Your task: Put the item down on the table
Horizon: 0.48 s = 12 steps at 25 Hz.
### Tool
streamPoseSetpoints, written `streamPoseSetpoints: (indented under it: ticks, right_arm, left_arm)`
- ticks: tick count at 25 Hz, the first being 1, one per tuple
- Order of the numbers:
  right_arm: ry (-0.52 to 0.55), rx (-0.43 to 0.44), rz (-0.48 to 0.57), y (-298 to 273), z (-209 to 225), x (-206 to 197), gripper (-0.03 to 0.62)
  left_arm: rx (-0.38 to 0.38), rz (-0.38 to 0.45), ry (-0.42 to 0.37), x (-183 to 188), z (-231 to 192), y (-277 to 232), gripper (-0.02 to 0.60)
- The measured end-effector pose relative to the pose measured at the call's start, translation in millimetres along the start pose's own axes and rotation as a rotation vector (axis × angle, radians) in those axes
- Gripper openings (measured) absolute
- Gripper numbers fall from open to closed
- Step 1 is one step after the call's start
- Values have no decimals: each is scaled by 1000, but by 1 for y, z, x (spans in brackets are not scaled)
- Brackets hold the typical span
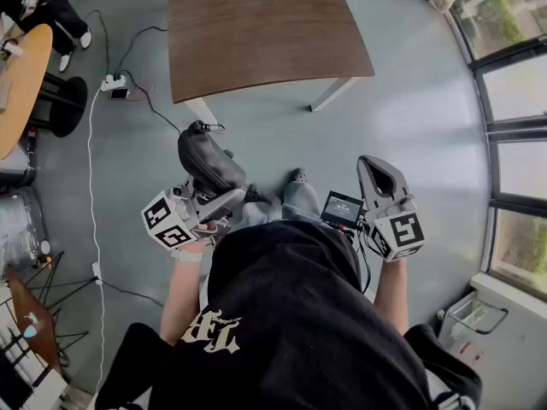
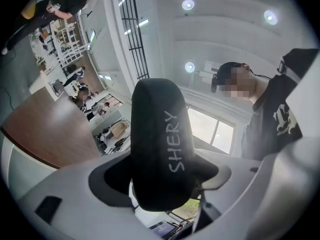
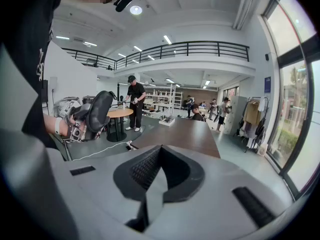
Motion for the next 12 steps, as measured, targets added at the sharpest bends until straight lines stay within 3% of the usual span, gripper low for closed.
streamPoseSetpoints:
  ticks: [12]
  right_arm:
    - [24, 76, 10, -32, 14, 5, -11]
  left_arm:
    - [57, 15, -21, 3, -5, -8, 359]
Point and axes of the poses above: the fingertips, and each gripper's own axes: y backward along the fingers, z to its right, x out of its top, the point moved 10 cm from there along y, backward along the fingers
